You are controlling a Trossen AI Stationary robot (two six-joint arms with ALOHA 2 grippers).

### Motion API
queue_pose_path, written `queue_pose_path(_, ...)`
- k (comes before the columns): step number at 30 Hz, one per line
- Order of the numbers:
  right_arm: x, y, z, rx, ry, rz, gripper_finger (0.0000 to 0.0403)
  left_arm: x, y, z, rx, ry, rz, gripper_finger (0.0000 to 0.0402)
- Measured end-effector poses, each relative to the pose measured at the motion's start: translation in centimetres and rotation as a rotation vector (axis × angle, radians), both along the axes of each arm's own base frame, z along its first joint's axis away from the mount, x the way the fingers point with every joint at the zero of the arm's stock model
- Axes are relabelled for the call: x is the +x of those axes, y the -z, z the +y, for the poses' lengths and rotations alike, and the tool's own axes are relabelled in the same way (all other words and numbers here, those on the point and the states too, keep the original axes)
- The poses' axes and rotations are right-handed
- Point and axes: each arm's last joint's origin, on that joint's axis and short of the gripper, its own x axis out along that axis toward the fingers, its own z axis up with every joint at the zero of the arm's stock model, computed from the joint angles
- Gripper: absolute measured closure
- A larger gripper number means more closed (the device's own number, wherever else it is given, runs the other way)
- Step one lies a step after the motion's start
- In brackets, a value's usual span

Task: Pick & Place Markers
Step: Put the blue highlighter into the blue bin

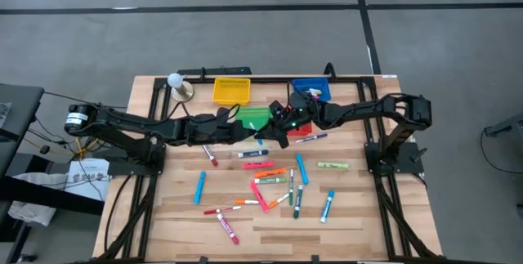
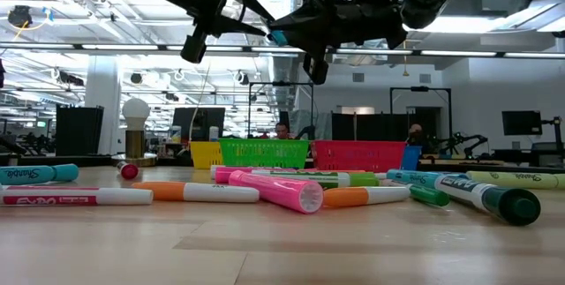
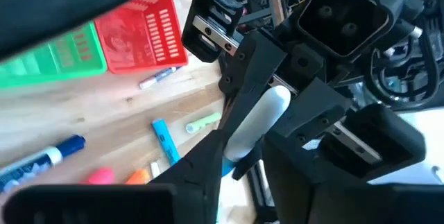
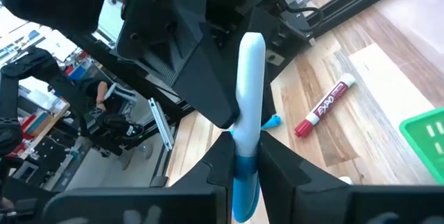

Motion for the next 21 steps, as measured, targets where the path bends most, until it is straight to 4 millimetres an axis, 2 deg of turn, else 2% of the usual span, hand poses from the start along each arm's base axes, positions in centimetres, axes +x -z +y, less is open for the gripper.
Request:
queue_pose_path(14,-0.2,0.3,-0.6,0.009,0.017,0.035,0.0371,0.0,0.0,0.5,0.129,0.004,0.028,0.0177)
queue_pose_path(21,-0.7,0.8,-1.6,0.021,-0.007,0.091,0.0364,-0.7,-1.1,0.8,0.235,0.011,0.012,0.0152)
